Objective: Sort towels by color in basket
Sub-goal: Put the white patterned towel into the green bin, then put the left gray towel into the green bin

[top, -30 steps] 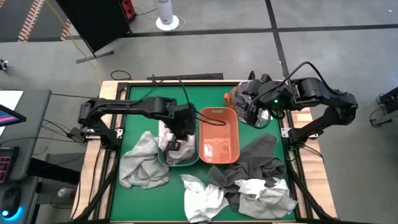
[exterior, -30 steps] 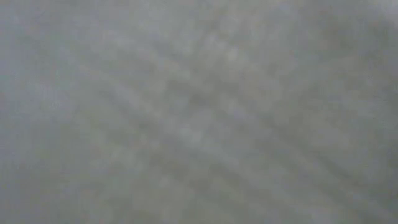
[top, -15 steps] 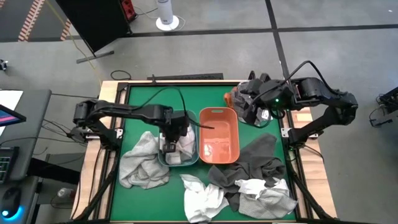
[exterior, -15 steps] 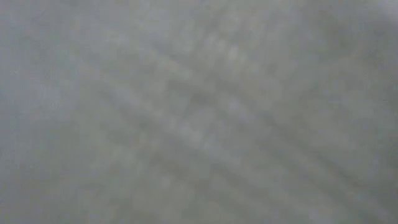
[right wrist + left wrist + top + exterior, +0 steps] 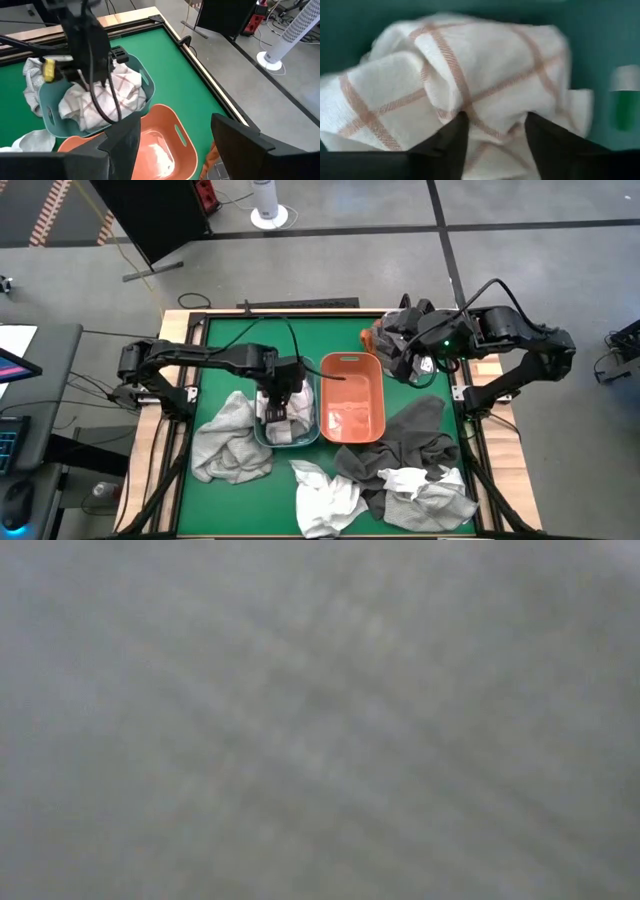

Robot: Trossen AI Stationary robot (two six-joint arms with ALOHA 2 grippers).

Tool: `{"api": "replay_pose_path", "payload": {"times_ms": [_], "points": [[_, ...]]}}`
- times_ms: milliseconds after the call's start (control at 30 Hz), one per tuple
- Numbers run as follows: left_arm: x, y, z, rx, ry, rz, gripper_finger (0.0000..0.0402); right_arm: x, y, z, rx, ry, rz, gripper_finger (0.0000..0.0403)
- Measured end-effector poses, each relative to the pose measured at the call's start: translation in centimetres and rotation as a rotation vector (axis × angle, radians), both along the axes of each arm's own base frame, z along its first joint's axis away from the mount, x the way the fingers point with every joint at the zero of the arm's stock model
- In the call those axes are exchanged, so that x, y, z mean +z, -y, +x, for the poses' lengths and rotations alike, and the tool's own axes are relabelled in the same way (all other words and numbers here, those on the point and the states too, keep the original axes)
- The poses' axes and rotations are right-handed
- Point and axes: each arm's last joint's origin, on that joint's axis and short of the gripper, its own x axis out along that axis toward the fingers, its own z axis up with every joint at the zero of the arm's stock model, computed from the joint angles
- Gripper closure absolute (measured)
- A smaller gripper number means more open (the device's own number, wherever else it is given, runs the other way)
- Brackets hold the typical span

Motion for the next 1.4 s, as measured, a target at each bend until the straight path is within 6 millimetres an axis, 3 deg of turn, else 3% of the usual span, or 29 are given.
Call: {"api": "replay_pose_path", "payload": {"times_ms": [133,233,333,467,667,833,1167,1400], "points": [[4.7,0.1,-0.5,-0.022,0.036,-0.010,0.0165,0.0,0.0,0.0,0.000,-0.001,-0.001,0.0131],[8.1,0.4,-2.5,-0.024,0.015,-0.002,0.0161,0.0,0.0,0.0,0.000,-0.001,-0.001,0.0131],[9.4,1.1,-5.2,0.035,-0.063,-0.019,0.0163,0.0,0.0,0.0,0.000,-0.001,0.000,0.0131],[9.6,2.3,-9.1,0.132,-0.071,-0.031,0.0165,0.0,0.0,0.1,-0.013,-0.001,-0.012,0.0131],[6.9,3.4,-13.6,0.317,-0.022,-0.054,0.0166,-0.1,0.0,0.5,-0.017,-0.003,-0.035,0.0131],[2.9,4.4,-15.5,0.394,-0.051,-0.076,0.0166,0.0,-0.2,1.2,0.009,0.016,-0.058,0.0131],[-4.9,5.6,-15.5,0.479,-0.076,-0.047,0.0166,-0.3,-0.3,1.7,0.016,0.000,-0.065,0.0131],[-7.6,5.8,-14.9,0.476,-0.106,-0.017,0.0167,-0.3,-0.3,1.8,0.016,0.005,-0.065,0.0131]]}}
